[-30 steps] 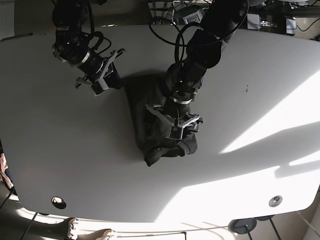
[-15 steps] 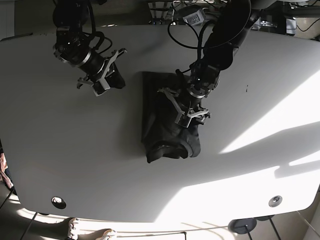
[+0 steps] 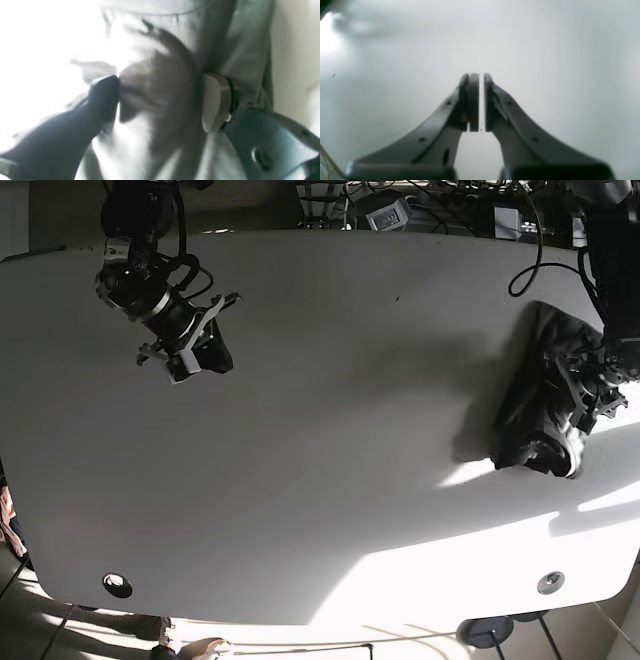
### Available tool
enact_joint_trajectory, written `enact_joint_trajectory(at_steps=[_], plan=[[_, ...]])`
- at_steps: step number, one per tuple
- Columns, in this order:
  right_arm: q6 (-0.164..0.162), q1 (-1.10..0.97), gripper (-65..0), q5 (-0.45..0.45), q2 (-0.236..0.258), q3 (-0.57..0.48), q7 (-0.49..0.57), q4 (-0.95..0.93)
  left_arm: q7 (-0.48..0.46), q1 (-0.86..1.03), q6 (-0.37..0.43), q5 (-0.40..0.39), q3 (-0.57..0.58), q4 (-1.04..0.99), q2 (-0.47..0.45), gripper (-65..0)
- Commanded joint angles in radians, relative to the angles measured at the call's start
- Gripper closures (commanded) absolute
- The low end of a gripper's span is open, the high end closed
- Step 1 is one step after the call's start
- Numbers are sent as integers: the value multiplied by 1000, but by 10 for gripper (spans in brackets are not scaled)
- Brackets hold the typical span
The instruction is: Fold the T-shirt properly
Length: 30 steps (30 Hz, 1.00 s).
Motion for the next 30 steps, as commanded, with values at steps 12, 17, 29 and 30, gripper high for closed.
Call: enact_joint_trajectory(at_steps=[12,17,29,30], plan=[[2,10,-25,9,12,2,22,36,-242,-4,-31,35,-84,-306,-254,-443],[2,19,-25,6,12,3,25,33,-227,5,-39,35,-207,-145,-229,-437],[2,13,-25,4,12,5,26,47,31,50,-39,35,-337,421,179,-433],[2,10,-25,4,12,11,26,64,29,67,-39,38,-342,469,234,-433]])
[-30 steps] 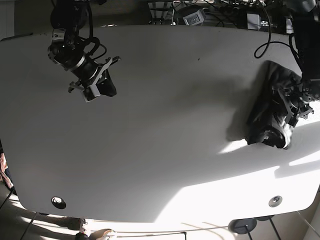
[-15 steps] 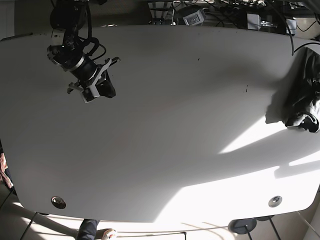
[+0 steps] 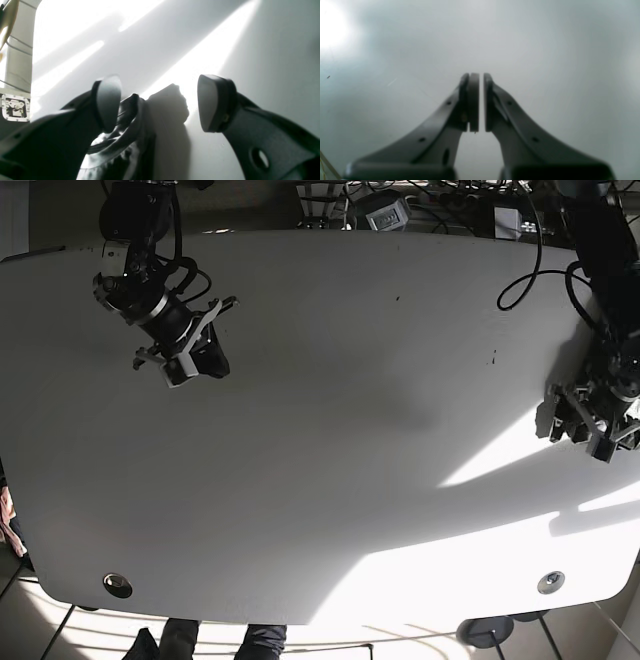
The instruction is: Fold the T-shirt properly
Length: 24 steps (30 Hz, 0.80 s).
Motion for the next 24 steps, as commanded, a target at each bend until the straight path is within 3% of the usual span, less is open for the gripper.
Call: enact_joint_trajectory(at_steps=[1,7,12,16,19,24], plan=[[2,-9,-25,17,4,26,27,59,-10,14,4,2,-19,110,73,-433],[2,-61,-25,24,-16,120,27,154,-7,165,6,4,4,435,325,-433],[2,-85,-25,26,-16,170,28,166,-11,271,81,1,14,570,429,-433],[2,-96,-25,18,-16,206,28,162,-14,326,92,1,14,595,480,-432],[2,-119,-25,18,-13,221,28,160,-14,386,91,1,20,598,512,-394],[2,-114,-25,18,-9,221,28,159,-13,386,92,2,15,595,512,-392]])
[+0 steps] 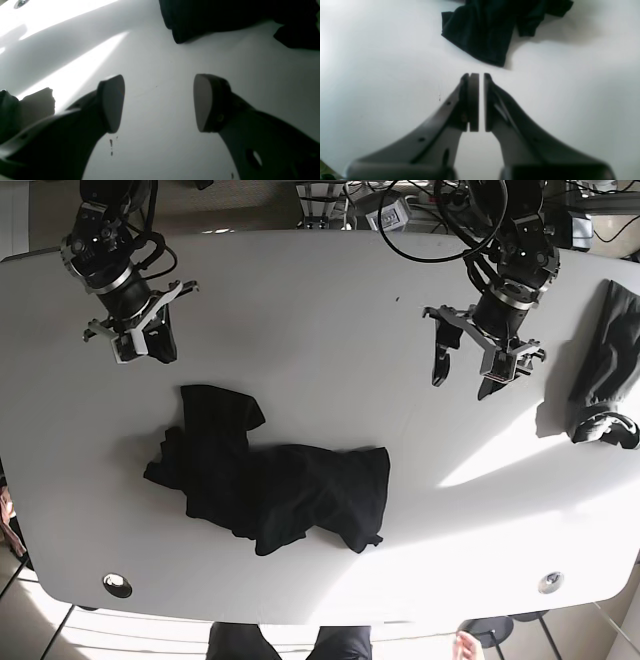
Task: Fold the T-shirt properly
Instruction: 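Grasp the new black T-shirt's edge with the right gripper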
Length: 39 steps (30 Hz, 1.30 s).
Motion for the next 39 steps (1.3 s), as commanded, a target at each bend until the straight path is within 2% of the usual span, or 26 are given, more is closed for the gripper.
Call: enact_joint_trajectory(at_steps=[1,6,13,16,19,24,28,32,34,37,39], plan=[[-1,16,-25,17,13,2,27,15,-21,-3,0,-17,-3,18,-1,-392],[-1,79,-33,17,11,-5,23,-8,-13,-54,0,-15,-6,18,-1,-392],[-1,239,-428,15,14,-5,21,-170,-13,-66,0,-15,0,4,40,-392],[-1,328,-517,15,39,-25,21,-276,-13,-66,0,-15,0,-11,40,-392],[-1,440,-493,15,97,-125,23,-420,-13,-63,0,-13,-3,-17,39,-392],[-1,622,-461,15,140,-240,23,-607,-13,-62,0,-13,-3,-20,37,-392],[-1,776,-461,14,143,-288,27,-781,-13,-63,0,-13,-3,-39,40,-392],[-1,894,-461,11,143,-289,93,-966,-13,-62,0,-13,-3,-45,40,-390],[-1,934,-461,-48,131,-289,99,-1043,-13,-62,0,-13,-5,-45,40,-390],[-1,932,-461,-104,89,-323,131,-1051,-13,-65,0,-13,-6,-46,40,-390],[-1,926,-460,-127,80,-357,164,-1065,-13,-65,0,-13,-3,-46,40,-390]])
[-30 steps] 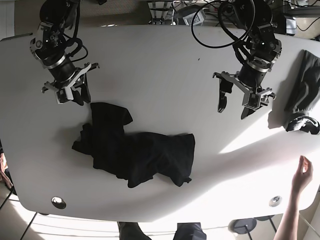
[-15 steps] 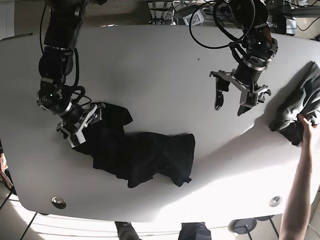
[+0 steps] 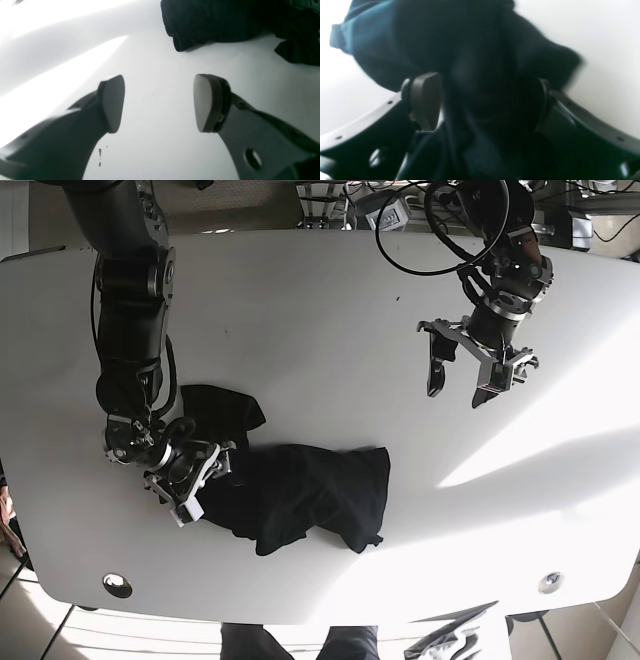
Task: Fold the T-shirt properly
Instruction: 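Grasp the new black T-shirt's edge with the right gripper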
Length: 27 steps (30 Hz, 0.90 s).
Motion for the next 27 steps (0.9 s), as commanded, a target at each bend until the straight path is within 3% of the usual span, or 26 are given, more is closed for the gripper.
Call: enact_joint_trajectory(at_steps=[1,4,6,10,11,13,20,27], plan=[[8,23,-460,17,-4,-2,44,-23,-26,-8,0,-15,1,15,-2,-390],[8,20,-458,13,-8,-1,115,-101,-26,-8,0,-15,3,15,-2,-390],[8,17,-407,15,-8,-1,161,-147,-26,-10,0,-15,3,15,-2,-390],[8,-13,-8,18,-8,-1,172,-104,-26,-10,0,-15,3,15,-2,-390],[8,-36,-41,18,-8,-1,159,-50,-26,-10,0,-15,3,15,-2,-390],[8,-70,-16,20,-8,1,112,62,-26,-10,0,-15,3,15,-2,-390],[8,-139,-19,13,-12,1,-164,553,-26,-11,0,-15,5,15,-2,-390],[8,51,-19,13,-12,1,-338,706,-26,-31,0,-18,6,15,-2,-390]])
